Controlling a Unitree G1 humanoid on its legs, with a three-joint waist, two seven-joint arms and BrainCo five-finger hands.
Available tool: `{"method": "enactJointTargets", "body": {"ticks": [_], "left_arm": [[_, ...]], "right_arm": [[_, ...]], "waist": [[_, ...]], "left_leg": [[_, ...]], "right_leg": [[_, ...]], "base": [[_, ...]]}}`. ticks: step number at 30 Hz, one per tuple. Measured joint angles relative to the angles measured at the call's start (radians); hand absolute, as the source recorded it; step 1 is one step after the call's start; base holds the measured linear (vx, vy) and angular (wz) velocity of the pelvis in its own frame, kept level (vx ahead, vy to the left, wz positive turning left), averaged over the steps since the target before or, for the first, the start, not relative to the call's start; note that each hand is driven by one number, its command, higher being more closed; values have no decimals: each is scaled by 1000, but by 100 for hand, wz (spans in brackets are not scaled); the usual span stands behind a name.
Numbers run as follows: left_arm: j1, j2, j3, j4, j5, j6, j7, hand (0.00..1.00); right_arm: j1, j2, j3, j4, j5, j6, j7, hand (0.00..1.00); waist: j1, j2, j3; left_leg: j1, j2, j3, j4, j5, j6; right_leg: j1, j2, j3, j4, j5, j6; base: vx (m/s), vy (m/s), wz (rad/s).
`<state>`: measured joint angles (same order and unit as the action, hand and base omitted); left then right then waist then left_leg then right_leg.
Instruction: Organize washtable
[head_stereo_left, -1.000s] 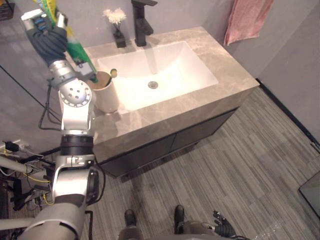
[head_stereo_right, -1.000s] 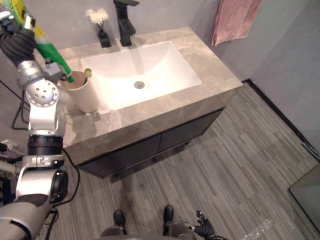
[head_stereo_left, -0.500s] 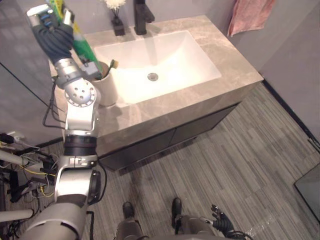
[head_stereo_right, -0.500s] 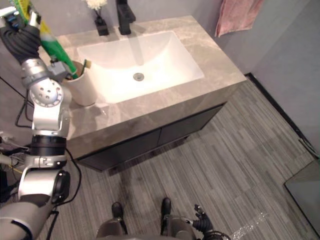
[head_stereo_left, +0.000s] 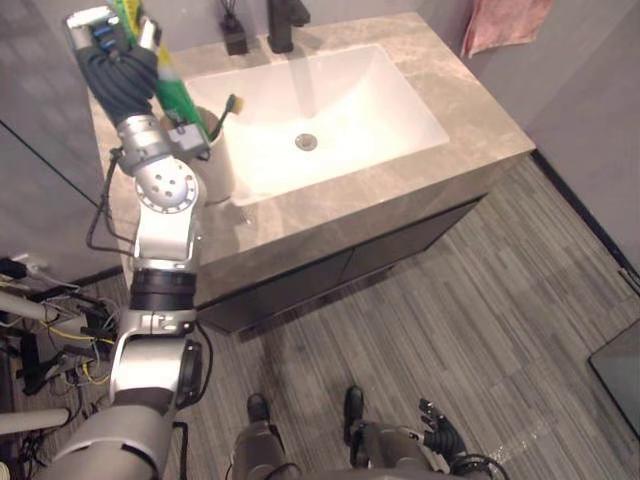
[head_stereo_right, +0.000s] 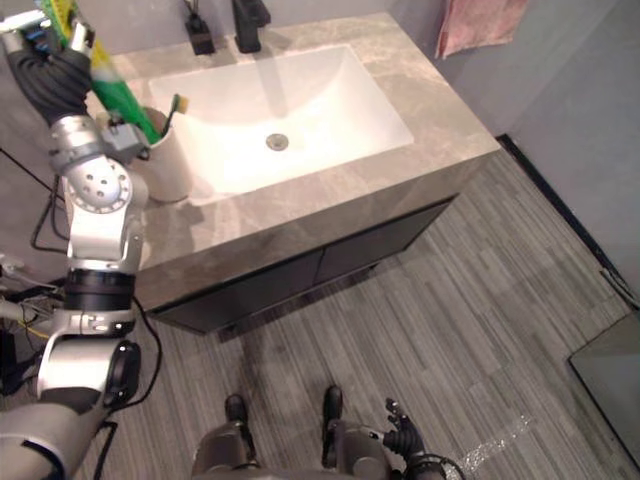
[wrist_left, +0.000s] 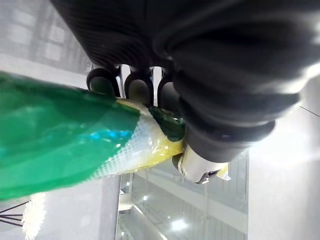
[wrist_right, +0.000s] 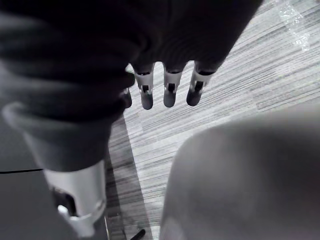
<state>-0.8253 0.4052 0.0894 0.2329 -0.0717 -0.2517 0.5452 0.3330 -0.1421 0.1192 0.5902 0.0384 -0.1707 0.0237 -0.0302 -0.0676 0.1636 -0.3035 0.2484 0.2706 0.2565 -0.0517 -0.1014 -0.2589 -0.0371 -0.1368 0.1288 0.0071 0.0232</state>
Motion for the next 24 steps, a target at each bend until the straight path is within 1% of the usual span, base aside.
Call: {"method": "enactJointTargets", "body": {"ticks": [4, 10, 14, 24], "left_arm": [[0, 0, 0, -1, 0, 0, -1, 100], [0, 0, -1, -4, -1, 0, -2, 100], [0, 0, 0, -15, -8, -1, -9, 100], [27, 0, 2, -33, -8, -1, -18, 100]], "right_arm": [[0, -3, 0, -18, 4, 0, 0, 0], [0, -5, 0, -24, 11, 0, 0, 0], [0, -9, 1, -26, 12, -1, 1, 0], [-1, -11, 2, -26, 12, -1, 0, 0]], "waist": [[2, 0, 18], [8, 1, 27], [15, 1, 31], [16, 2, 31]], "left_leg": [[-15, 5, -1, 18, -5, 1], [-27, 12, -5, 42, -15, 2], [-40, 14, -8, 54, -17, 3], [-50, 19, -10, 76, -28, 7]], "right_leg": [[-14, 1, 1, 11, 0, 0], [-15, 4, -1, 16, -1, 0], [-25, 4, -1, 23, -1, 0], [-28, 5, -2, 27, -1, 0]], "base": [[-4, -1, -1], [-12, -2, 0], [0, 0, 0], [0, 0, 0]]}}
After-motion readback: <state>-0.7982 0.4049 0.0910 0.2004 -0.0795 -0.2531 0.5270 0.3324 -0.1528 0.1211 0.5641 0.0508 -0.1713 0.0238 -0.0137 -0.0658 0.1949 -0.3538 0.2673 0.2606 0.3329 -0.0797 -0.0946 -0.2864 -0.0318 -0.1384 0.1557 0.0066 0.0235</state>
